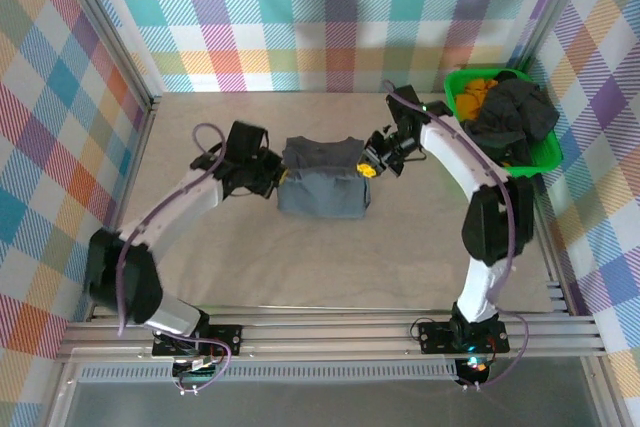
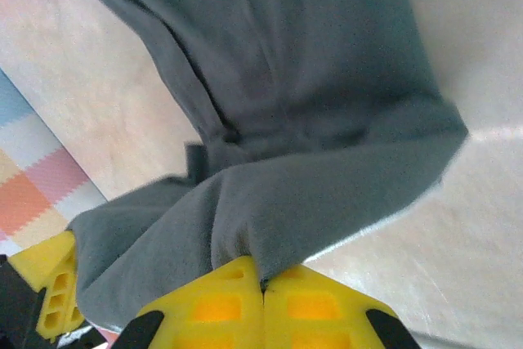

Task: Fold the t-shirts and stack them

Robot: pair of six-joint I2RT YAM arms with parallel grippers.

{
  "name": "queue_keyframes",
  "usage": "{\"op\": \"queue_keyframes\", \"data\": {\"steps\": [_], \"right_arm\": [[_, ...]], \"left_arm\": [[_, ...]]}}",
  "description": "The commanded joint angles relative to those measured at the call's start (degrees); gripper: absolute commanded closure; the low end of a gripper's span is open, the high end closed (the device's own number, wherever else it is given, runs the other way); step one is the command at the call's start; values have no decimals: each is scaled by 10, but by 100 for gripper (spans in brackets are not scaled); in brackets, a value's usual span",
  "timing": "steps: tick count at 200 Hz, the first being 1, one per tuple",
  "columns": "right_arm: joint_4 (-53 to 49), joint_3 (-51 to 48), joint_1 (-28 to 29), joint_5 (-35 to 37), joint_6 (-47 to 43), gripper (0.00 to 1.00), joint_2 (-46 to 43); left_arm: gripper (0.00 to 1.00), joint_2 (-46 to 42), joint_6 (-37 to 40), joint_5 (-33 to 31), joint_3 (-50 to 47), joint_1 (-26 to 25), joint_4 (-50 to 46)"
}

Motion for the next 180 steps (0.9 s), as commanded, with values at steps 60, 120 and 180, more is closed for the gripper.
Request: {"op": "queue_keyframes", "data": {"steps": [60,120,180], "right_arm": [[15,415,-63,-46,-20,57,344],[44,243,-70,-19,-74,52,156],[387,-294,-70,-54,41,44,-236]], "left_arm": [[57,321,112,15,323,67,11],[48,107,28,-36,94,-34,46],[37,111,-220,-162,-121,-193,355]]}}
